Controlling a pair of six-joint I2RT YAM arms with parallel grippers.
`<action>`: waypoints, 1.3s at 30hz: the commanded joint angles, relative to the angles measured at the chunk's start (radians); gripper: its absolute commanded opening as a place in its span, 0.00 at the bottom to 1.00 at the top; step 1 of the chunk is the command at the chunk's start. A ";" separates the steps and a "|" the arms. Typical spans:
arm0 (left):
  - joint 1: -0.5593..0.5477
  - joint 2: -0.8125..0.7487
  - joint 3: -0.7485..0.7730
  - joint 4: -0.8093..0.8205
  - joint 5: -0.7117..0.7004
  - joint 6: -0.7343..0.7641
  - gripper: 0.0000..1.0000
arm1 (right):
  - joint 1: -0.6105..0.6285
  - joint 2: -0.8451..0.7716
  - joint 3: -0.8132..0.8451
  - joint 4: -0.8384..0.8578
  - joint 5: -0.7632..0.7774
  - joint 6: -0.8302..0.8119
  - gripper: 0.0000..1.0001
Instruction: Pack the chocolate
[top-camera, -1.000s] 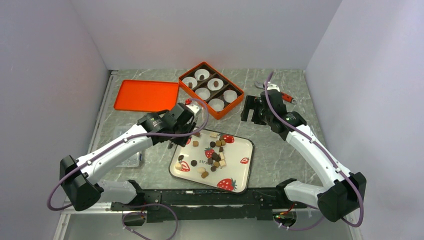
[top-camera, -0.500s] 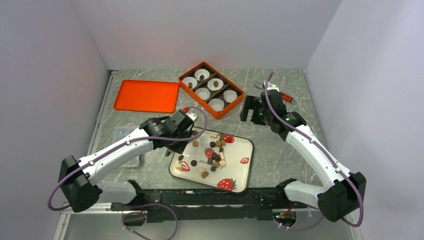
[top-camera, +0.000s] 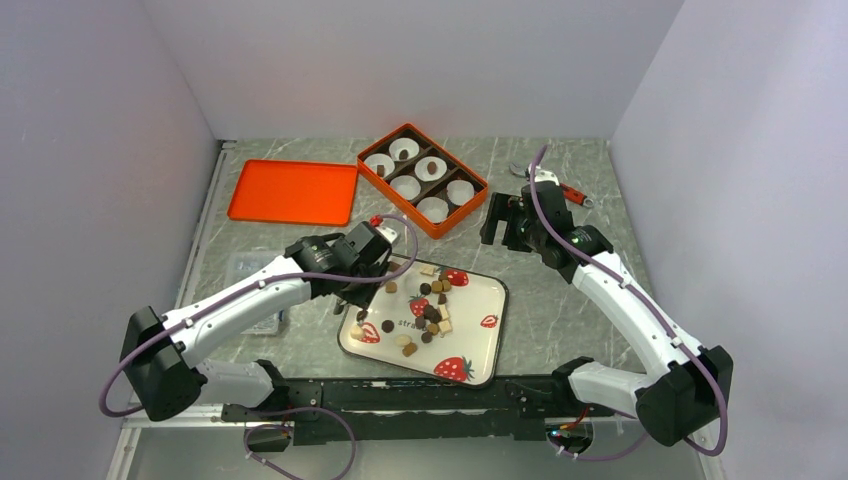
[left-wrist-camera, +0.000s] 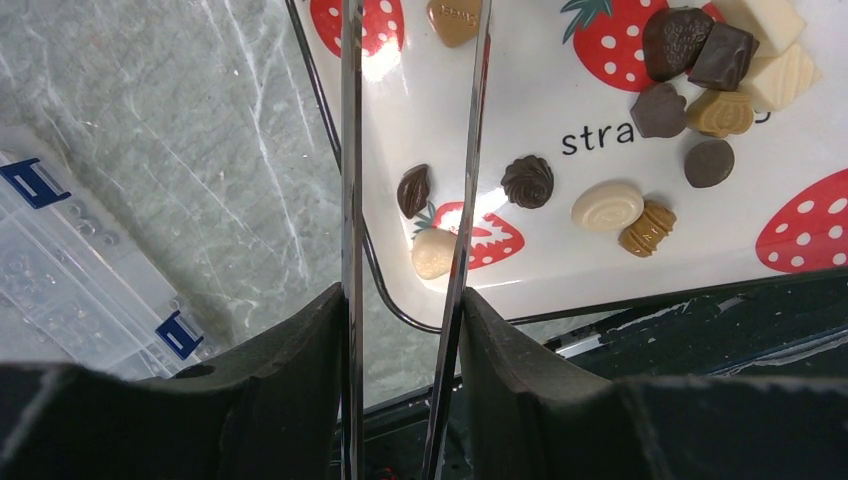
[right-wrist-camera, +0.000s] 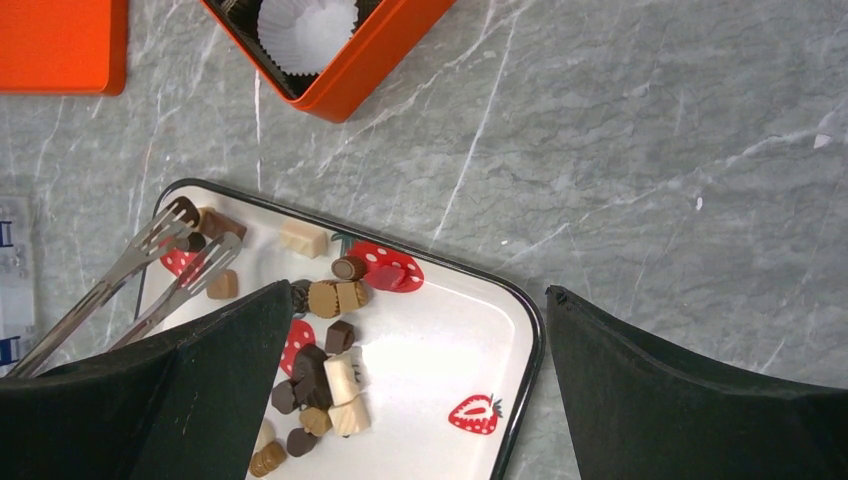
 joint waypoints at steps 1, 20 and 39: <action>-0.015 0.006 0.032 0.021 0.007 -0.006 0.47 | -0.003 -0.029 -0.005 0.024 0.020 0.000 1.00; -0.043 0.009 0.064 -0.013 -0.017 -0.016 0.48 | -0.003 -0.042 -0.008 0.018 0.026 0.002 1.00; -0.043 0.061 0.083 0.033 0.015 0.005 0.47 | -0.004 -0.064 -0.018 0.004 0.043 -0.001 1.00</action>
